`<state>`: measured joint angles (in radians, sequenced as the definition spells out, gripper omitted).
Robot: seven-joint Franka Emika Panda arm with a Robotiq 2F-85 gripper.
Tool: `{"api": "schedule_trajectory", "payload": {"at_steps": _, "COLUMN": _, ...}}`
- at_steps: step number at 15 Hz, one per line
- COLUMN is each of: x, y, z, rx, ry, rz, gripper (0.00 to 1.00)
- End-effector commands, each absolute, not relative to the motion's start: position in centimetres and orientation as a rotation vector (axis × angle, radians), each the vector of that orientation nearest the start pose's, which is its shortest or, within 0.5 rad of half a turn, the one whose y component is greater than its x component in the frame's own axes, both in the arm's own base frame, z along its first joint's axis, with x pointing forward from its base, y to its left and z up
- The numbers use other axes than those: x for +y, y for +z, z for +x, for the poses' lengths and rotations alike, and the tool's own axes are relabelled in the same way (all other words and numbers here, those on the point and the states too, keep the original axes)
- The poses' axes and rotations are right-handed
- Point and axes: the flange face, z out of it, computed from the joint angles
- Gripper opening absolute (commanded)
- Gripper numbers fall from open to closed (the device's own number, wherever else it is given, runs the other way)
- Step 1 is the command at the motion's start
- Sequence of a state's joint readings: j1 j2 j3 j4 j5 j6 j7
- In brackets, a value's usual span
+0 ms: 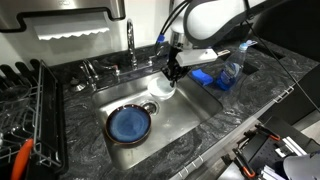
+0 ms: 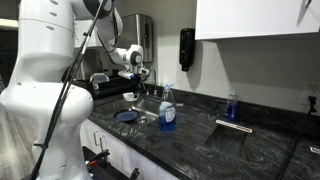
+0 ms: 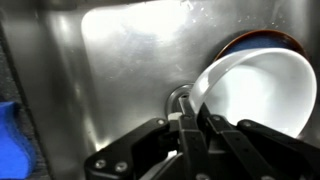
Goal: Move the white bowl to the right side of the sink
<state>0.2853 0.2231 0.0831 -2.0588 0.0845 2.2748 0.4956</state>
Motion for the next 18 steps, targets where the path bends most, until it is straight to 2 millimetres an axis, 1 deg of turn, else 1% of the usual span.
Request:
{"api": "schedule_trajectory", "payload": {"at_steps": 1, "x": 14.3, "y": 33.9, "z": 51.2, "rx": 0.293, "ry": 0.014, "rz": -3.054, "gripper": 0.02}}
{"api": "schedule_trajectory", "payload": {"at_steps": 3, "x": 11.1, "y": 34.2, "z": 50.6, "rx": 0.259, "ry": -0.016, "rz": -3.064, "gripper": 0.02}}
{"api": "schedule_trajectory", "payload": {"at_steps": 4, "x": 9.7, "y": 34.3, "z": 50.5, "rx": 0.231, "ry": -0.034, "rz": -3.074, "gripper": 0.02}}
{"api": "schedule_trajectory", "payload": {"at_steps": 6, "x": 7.1, "y": 34.5, "z": 50.5, "rx": 0.230, "ry": -0.081, "rz": -3.083, "gripper": 0.02}}
{"api": "schedule_trajectory", "payload": {"at_steps": 8, "x": 4.7, "y": 34.5, "z": 51.2, "rx": 0.287, "ry": -0.122, "rz": -3.095, "gripper": 0.02}}
{"api": "schedule_trajectory", "payload": {"at_steps": 10, "x": 2.8, "y": 34.4, "z": 52.1, "rx": 0.347, "ry": -0.156, "rz": -3.110, "gripper": 0.02}}
{"api": "schedule_trajectory", "payload": {"at_steps": 12, "x": 1.7, "y": 34.3, "z": 53.0, "rx": 0.410, "ry": -0.181, "rz": -3.107, "gripper": 0.02}}
{"api": "schedule_trajectory", "payload": {"at_steps": 13, "x": 1.5, "y": 34.1, "z": 53.4, "rx": 0.437, "ry": -0.190, "rz": -3.101, "gripper": 0.02}}
{"api": "schedule_trajectory", "payload": {"at_steps": 17, "x": 1.9, "y": 33.3, "z": 55.1, "rx": 0.570, "ry": -0.205, "rz": -3.065, "gripper": 0.02}}
{"api": "schedule_trajectory", "payload": {"at_steps": 18, "x": 1.9, "y": 32.8, "z": 55.5, "rx": 0.609, "ry": -0.204, "rz": -3.058, "gripper": 0.02}}
